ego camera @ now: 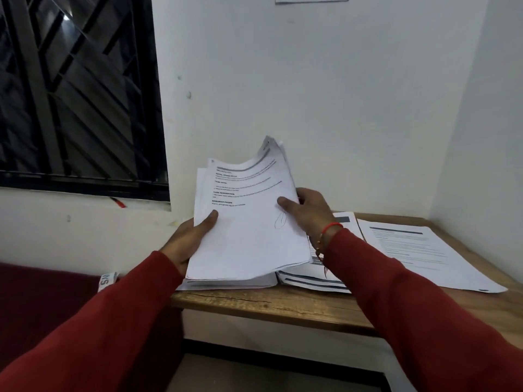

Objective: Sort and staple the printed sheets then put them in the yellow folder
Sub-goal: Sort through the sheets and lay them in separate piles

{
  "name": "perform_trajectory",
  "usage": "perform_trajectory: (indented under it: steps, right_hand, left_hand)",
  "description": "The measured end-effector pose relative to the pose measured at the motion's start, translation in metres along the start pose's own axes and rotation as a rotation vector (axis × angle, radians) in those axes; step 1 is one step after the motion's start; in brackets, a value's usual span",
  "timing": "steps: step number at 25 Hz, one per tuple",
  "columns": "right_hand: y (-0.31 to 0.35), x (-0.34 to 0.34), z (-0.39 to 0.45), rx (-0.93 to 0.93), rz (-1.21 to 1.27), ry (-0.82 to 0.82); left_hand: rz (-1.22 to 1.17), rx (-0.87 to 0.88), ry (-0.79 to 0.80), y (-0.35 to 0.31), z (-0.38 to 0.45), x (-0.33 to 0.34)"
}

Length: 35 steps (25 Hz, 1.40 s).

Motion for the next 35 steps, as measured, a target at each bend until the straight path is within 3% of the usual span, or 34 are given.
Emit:
perform_trajectory:
  steps: [3,7,12,15,21,27,35]
  right_hand:
    - [0.0,-0.009,0.006,-0.056,0.063,-0.246]
    - [-0.007,-0.001,0.014,-0.064,-0.029,-0.216]
    - [-0.036,-0.062,0.02,0.026,-0.019,-0.482]
    - [-0.052,-0.082,0.021,0.083,0.013,-0.529]
    - [-0.054,-0.071,0.022,0.114,0.118,-0.449]
    - [-0.032,0.012,0.015,0.117,0.462,0.04]
    - [-0.042,0.005,0.02,0.033,0.332,-0.094]
  left_hand:
    - [-0.035,0.044,0.013,-0.008,-0.01,-0.011]
    - [-0.023,0.112,-0.05,-0.014,-0.021,-0.03]
    - [0.029,0.102,-0.123,-0.008,-0.031,-0.058]
    - [0.025,0.085,-0.125,-0.004,-0.03,-0.068]
    - [0.043,0.071,-0.126,0.0,-0.027,-0.07]
    - [0.046,0.068,-0.055,0.004,-0.013,-0.038]
    - [-0.034,0.063,0.003,0.011,-0.005,-0.017]
Point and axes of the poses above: each hand's wrist, its own z-axis towards the middle knuckle, its own x-axis out of the palm, y = z × x, the point moved 3 cm from there along z, towards the middle knuckle, and after that the axes turned 11 degrees about y, right-handed, at the moved point
